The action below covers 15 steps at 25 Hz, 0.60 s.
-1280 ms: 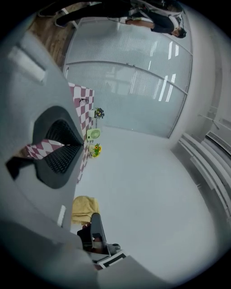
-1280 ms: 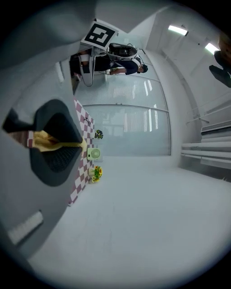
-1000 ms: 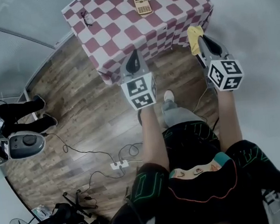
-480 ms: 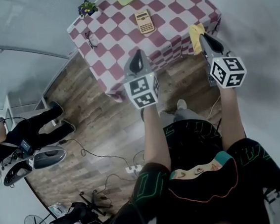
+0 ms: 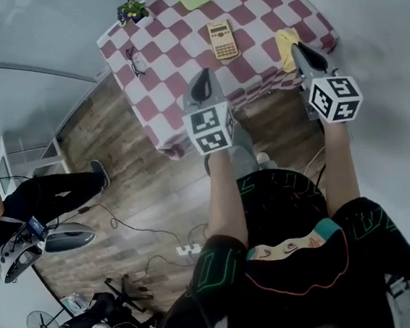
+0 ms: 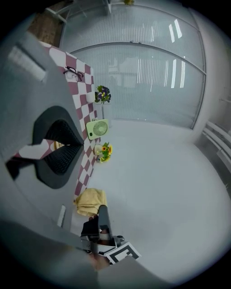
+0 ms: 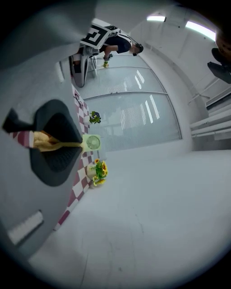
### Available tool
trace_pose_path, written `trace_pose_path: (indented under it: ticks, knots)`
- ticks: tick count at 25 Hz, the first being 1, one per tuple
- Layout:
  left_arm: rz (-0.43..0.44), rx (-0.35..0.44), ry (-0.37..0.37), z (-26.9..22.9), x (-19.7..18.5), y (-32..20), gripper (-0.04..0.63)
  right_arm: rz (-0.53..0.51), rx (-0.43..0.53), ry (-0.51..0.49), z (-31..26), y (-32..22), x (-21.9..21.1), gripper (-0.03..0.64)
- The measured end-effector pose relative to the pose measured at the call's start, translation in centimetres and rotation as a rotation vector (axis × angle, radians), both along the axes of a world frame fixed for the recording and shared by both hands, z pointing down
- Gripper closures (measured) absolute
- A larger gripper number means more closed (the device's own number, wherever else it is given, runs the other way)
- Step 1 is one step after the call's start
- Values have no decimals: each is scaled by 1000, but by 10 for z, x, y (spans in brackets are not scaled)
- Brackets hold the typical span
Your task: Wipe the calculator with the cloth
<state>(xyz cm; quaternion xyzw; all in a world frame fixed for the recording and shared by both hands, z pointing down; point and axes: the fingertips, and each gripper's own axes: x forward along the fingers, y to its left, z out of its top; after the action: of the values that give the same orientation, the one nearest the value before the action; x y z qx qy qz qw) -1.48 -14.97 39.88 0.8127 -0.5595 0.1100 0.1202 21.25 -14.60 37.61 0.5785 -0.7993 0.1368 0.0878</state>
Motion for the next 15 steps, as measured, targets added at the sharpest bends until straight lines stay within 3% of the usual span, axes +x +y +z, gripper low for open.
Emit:
trace_pose_path:
  ticks: [15]
  knots:
    - [22,-157,36,75,-3,-113,584,-318,-65,187,55,-162,-73,586]
